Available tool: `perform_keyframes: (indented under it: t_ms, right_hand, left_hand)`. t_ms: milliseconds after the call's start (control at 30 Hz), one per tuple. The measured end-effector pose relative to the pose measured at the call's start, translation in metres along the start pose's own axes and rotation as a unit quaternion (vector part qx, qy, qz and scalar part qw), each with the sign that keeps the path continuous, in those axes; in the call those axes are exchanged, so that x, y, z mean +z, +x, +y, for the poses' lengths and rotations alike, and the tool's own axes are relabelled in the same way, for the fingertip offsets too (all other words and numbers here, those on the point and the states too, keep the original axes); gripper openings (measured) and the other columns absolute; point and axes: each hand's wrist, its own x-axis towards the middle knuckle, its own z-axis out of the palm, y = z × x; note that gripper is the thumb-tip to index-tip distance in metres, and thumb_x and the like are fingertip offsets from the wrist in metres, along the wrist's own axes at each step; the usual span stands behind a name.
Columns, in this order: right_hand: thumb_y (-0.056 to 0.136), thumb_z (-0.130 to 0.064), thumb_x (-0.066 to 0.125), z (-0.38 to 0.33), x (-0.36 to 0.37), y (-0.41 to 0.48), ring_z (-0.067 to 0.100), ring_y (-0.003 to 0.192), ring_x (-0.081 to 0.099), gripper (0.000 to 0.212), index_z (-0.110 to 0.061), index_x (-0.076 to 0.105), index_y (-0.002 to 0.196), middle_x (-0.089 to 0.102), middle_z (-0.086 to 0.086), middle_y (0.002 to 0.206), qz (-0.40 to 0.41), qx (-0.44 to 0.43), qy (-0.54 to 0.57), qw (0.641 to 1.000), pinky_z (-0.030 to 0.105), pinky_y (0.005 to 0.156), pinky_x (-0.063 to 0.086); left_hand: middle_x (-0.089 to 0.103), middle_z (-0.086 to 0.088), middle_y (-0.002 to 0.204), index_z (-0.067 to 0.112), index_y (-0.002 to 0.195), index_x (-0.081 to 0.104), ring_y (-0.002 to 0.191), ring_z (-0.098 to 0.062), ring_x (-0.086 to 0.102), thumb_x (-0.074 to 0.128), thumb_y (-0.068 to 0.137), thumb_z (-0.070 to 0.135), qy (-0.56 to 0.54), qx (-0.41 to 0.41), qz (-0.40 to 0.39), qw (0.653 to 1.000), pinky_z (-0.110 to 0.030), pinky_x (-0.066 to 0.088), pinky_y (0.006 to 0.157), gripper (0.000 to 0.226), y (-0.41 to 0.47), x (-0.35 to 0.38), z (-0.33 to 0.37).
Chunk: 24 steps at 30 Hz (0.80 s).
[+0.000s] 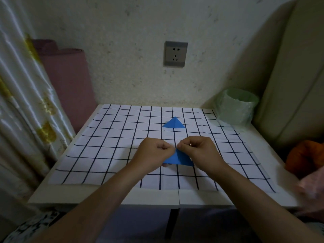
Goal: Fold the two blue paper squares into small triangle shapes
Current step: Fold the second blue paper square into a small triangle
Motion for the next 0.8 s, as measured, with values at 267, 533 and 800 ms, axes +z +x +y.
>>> perform_keyframes:
  t_ms: [267,533,800]
  right_hand:
    - [0.088,-0.016,0.067,0.003,-0.003,0.005,0.022,0.092,0.063,0.021,-0.021,0.075,0.069,0.072,-0.007,0.077,0.065,0.094,0.062,0.991,0.047,0.087,0.053]
    - [0.088,-0.019,0.068,0.009,-0.010,0.011,0.013,0.084,0.059,0.022,-0.023,0.075,0.068,0.069,-0.013,0.076,0.131,0.127,0.067,0.981,0.025,0.061,0.044]
    - [0.085,-0.030,0.071,0.004,-0.010,0.009,0.019,0.073,0.060,0.021,-0.011,0.071,0.092,0.067,0.009,0.086,-0.023,0.268,0.039,0.962,0.028,0.061,0.048]
  left_hand:
    - [0.076,0.002,0.075,0.022,0.079,0.074,0.069,-0.016,0.074,0.062,0.087,0.022,0.011,-0.064,-0.056,0.996,-0.031,0.060,0.064,0.015,-0.001,-0.013,-0.003]
    - [0.076,0.004,0.074,0.016,0.081,0.074,0.067,-0.012,0.073,0.061,0.091,0.018,0.085,-0.082,-0.106,0.987,-0.020,0.055,0.058,0.016,-0.002,-0.030,-0.014]
    - [0.059,0.013,0.125,0.030,0.125,0.063,0.118,-0.001,0.051,0.074,0.084,0.032,0.243,0.312,-0.034,0.918,-0.015,0.043,0.097,0.043,-0.005,-0.024,-0.018]
